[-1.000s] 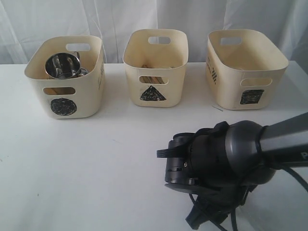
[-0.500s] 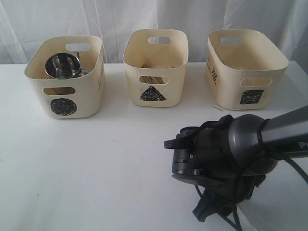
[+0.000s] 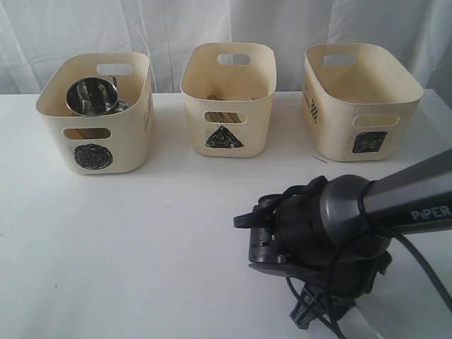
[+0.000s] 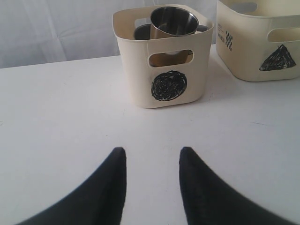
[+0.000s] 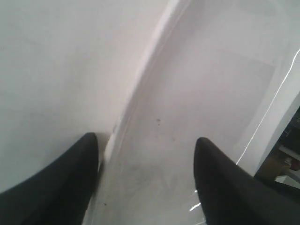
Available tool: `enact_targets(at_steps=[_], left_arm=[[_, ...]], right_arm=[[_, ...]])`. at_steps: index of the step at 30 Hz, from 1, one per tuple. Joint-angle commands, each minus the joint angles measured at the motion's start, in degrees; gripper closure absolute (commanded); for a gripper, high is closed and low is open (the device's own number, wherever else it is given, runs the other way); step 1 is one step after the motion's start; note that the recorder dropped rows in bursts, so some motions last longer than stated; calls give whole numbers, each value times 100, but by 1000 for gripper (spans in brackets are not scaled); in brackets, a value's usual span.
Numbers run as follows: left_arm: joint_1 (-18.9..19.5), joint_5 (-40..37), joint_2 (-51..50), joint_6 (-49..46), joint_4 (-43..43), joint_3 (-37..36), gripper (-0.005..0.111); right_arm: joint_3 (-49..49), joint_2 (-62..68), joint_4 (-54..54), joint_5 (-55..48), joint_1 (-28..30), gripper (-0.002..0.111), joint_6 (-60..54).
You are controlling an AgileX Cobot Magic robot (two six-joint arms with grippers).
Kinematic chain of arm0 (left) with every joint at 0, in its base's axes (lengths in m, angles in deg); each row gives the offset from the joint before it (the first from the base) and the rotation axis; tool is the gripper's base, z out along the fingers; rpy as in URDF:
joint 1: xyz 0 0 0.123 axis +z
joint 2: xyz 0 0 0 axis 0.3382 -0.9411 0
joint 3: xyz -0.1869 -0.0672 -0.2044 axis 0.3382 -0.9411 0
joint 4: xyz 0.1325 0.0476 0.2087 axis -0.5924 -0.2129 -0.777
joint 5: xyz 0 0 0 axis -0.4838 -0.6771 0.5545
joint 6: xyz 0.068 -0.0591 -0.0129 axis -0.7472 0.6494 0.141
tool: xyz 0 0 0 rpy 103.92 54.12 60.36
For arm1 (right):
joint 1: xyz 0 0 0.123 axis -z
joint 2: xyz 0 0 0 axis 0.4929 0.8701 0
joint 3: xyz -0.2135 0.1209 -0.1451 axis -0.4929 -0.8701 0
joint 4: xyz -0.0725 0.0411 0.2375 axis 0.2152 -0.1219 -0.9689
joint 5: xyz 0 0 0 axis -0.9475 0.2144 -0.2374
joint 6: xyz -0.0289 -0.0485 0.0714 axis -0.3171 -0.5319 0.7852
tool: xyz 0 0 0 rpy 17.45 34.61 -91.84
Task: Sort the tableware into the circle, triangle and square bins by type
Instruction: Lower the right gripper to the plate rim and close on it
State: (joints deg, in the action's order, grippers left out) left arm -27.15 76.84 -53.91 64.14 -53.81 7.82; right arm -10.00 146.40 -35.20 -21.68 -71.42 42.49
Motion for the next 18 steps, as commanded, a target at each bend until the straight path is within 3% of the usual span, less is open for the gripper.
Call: enact_targets(at_steps=[1,6,14,18], left_arm=[[7,34,29,7,15,-19,64],[7,34,29,7,15,-19,64],[7,34,29,7,15,-19,64],[7,34,29,7,15,-19,64]], right_arm=[[-31,155,-97,143,33,51,32],[-31,150,-121,156,33,57,32],[-31,150,-295,196,33,98,-17],[-31,110,-314,254,20,108,-114]])
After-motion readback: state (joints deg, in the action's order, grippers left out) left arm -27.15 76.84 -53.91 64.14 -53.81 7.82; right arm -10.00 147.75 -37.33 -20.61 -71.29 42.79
